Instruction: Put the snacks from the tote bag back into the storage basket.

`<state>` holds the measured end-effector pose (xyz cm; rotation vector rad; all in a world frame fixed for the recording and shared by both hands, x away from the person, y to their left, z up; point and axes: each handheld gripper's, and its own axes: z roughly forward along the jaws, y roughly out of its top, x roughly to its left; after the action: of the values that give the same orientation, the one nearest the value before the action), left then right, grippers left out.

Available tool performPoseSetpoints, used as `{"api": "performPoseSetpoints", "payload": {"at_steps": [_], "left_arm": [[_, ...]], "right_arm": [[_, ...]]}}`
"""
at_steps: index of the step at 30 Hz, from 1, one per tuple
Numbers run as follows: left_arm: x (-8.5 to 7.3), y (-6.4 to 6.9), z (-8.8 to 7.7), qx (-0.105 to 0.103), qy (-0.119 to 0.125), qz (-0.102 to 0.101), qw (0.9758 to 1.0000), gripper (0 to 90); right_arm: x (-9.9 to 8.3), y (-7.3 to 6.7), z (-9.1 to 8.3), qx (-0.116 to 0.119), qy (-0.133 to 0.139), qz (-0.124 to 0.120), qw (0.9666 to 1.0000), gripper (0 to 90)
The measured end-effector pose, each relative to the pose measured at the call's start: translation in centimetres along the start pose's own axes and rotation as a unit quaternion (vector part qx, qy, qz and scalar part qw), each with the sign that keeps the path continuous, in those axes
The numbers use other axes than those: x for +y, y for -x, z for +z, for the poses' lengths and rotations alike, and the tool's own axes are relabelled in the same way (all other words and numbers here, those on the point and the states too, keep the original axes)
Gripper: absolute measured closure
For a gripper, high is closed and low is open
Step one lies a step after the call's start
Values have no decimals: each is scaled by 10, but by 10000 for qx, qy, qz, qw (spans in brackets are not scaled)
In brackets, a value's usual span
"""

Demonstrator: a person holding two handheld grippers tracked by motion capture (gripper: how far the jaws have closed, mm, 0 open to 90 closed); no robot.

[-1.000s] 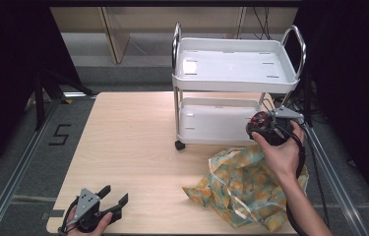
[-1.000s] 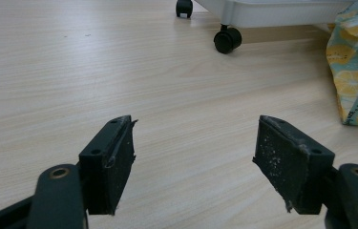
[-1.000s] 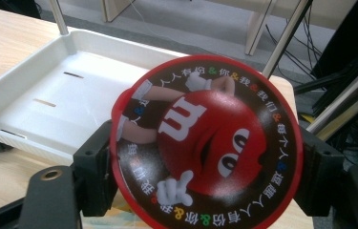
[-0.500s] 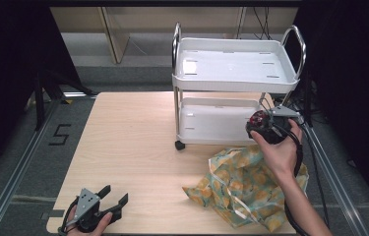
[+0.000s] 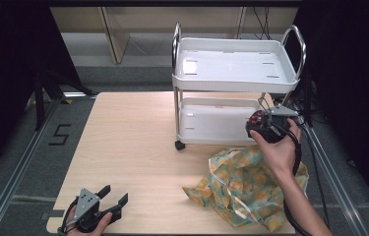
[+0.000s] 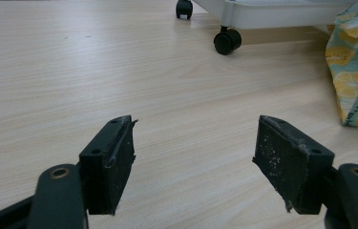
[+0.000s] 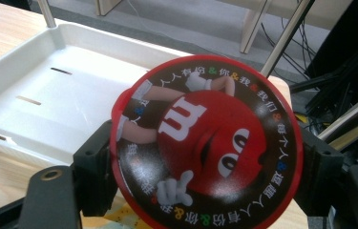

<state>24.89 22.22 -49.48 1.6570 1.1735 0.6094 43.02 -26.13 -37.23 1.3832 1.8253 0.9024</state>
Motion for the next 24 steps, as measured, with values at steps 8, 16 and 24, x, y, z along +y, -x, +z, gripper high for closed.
{"api": "performPoseSetpoints", "payload": {"at_steps": [8,16,24], "left_arm": [[0,0,0,1,14,1,10000,291],[0,0,0,-4,11,4,10000,291],[0,0,0,9,-14,4,10000,291]], "right_arm": [[0,0,2,41,-137,-60,9999,266],[1,1,7,-51,-7,-203,9998,266],[1,0,10,-32,-86,-149,9998,266]]}}
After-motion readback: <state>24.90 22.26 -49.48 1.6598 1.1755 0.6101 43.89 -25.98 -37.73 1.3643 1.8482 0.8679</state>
